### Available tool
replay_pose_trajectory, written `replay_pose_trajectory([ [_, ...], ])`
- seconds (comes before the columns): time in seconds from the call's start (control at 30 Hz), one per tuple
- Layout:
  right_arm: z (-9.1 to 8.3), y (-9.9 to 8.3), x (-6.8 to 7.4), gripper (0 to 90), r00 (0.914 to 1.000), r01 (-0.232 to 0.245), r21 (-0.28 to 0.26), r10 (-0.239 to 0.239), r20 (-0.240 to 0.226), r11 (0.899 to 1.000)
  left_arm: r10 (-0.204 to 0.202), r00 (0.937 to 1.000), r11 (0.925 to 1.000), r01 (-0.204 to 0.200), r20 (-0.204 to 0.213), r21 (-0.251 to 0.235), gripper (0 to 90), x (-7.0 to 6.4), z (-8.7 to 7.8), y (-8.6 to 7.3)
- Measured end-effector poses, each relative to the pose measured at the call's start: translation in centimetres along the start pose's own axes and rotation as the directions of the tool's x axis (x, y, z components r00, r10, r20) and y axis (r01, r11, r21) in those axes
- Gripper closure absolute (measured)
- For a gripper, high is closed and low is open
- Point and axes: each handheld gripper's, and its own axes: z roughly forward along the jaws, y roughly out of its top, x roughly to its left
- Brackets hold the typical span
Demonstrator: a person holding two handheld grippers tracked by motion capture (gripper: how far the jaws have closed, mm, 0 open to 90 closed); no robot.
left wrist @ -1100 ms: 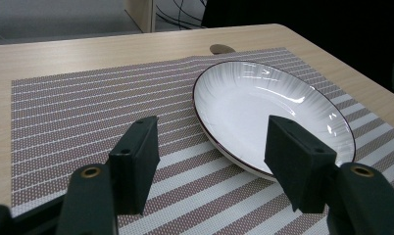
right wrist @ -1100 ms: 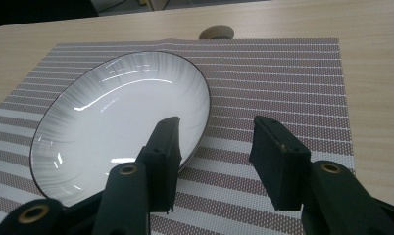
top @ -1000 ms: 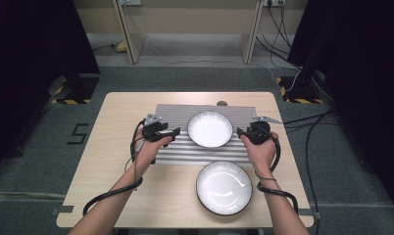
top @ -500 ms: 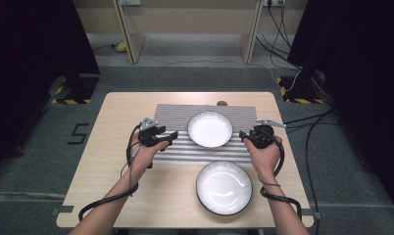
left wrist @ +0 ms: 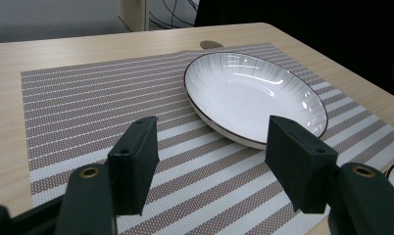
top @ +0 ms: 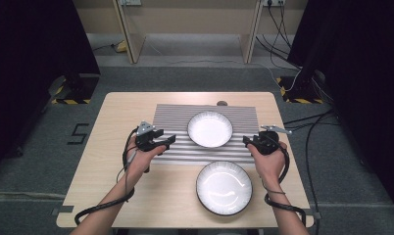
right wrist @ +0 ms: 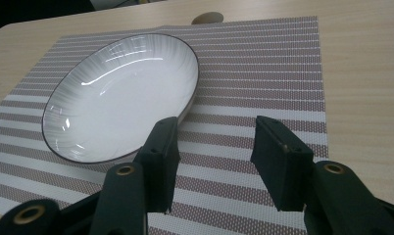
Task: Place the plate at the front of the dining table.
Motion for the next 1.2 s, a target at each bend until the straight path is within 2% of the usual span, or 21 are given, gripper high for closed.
replay_pose_trajectory([
  [0.57, -1.3, -2.1, -0.5, 52.1, 0.9999, -0.014, 0.002, 0.014, 0.0, 1.0, -0.001, 1.0, 1.0, 0.001, 0.004, -0.005, 36.5, 0.2, -2.0, -1.7],
  [0.9, -2.0, -3.1, -0.3, 51.8, 0.9997, 0.017, -0.002, -0.017, 0.016, 1.0, -0.03, 0.9995, 0.9992, 0.03, -0.011, -0.025, 36.5, 0.3, -3.6, -3.0],
  [1.2, -2.8, -4.1, -0.4, 51.6, 0.9997, 0.019, 0.002, -0.019, 0.014, 1.0, -0.029, 0.9995, 0.9992, 0.029, -0.007, -0.027, 36.5, 0.3, -4.6, -3.9],
])
